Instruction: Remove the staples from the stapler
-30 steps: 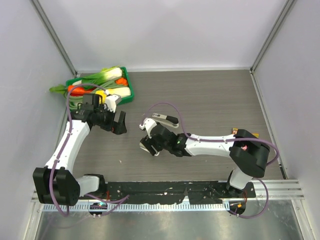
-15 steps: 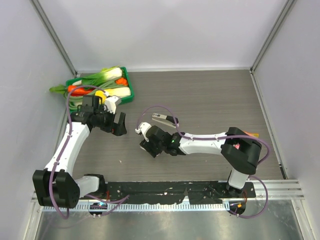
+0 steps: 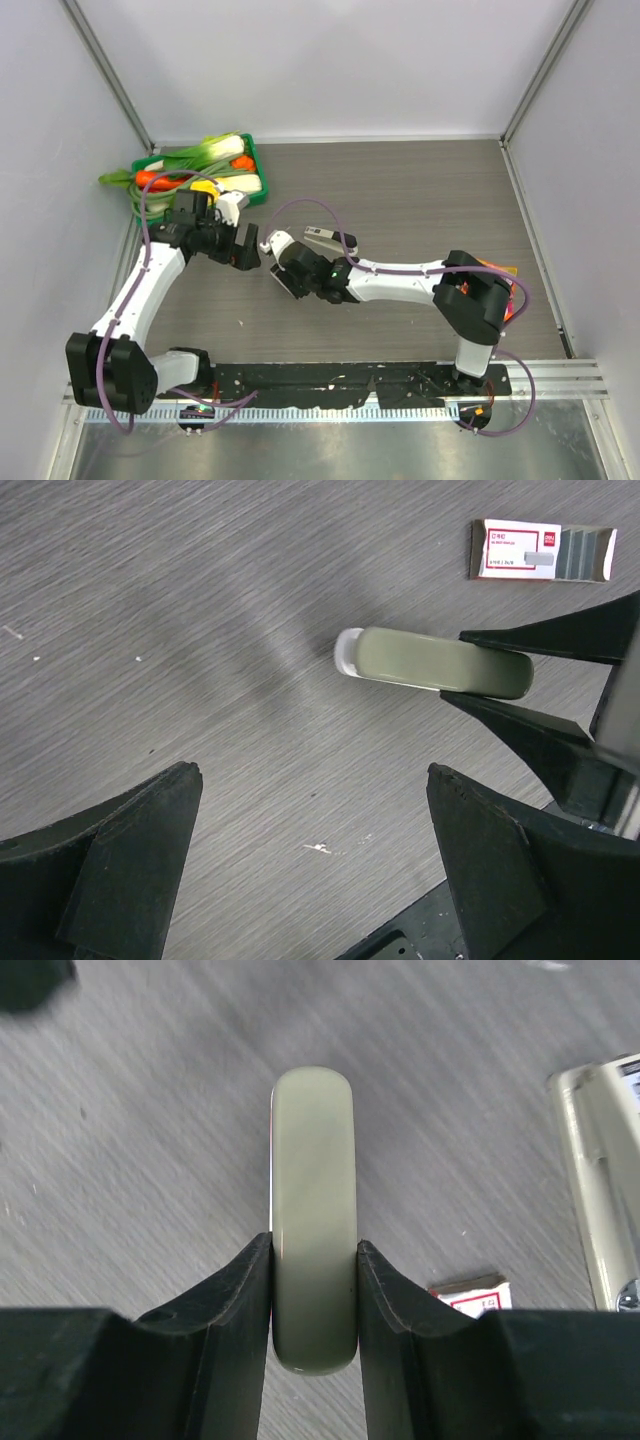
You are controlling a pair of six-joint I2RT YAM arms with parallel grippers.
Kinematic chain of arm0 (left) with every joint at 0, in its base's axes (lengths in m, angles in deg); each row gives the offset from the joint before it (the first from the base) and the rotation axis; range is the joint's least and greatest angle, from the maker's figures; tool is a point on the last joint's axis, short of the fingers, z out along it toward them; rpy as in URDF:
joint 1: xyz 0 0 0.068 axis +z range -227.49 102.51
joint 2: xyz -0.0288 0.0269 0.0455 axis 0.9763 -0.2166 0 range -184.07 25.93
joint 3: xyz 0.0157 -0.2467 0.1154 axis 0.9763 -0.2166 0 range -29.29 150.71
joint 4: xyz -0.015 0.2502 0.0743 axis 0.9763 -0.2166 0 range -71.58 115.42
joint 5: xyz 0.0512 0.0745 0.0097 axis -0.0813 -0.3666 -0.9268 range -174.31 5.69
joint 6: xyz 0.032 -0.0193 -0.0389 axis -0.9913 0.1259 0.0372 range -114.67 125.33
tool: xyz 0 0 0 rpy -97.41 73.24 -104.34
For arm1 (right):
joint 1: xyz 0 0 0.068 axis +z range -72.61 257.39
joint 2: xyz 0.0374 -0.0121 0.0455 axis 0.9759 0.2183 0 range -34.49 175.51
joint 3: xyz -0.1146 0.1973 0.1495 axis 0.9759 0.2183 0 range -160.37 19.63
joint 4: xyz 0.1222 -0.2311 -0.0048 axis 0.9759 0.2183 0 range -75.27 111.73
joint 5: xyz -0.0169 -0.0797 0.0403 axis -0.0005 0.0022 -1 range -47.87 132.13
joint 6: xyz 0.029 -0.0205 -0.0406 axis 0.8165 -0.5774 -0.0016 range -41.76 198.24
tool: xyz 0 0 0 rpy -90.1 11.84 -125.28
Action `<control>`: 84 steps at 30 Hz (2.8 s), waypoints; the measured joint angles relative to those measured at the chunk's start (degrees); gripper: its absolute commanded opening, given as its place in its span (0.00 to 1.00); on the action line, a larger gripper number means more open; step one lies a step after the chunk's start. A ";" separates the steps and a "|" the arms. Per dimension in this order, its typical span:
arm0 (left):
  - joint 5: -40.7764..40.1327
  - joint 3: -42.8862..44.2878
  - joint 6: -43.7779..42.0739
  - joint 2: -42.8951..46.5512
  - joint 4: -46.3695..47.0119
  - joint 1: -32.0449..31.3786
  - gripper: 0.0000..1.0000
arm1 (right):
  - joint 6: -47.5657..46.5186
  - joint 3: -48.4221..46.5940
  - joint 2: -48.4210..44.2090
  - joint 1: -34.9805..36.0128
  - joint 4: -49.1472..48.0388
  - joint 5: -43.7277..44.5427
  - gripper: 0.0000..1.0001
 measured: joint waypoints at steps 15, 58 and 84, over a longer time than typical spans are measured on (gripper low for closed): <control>2.19 -3.91 -0.31 -2.34 5.88 -3.74 0.90 | 14.45 7.06 -7.23 -0.55 -13.55 9.09 0.01; 0.98 -10.71 -13.53 -8.81 20.22 -8.24 0.11 | 31.58 14.73 -13.40 -8.31 -22.95 -6.88 0.01; -35.80 -24.72 -28.85 -11.10 49.70 -25.29 0.00 | 26.84 20.26 -13.35 -9.07 -23.67 -11.06 0.01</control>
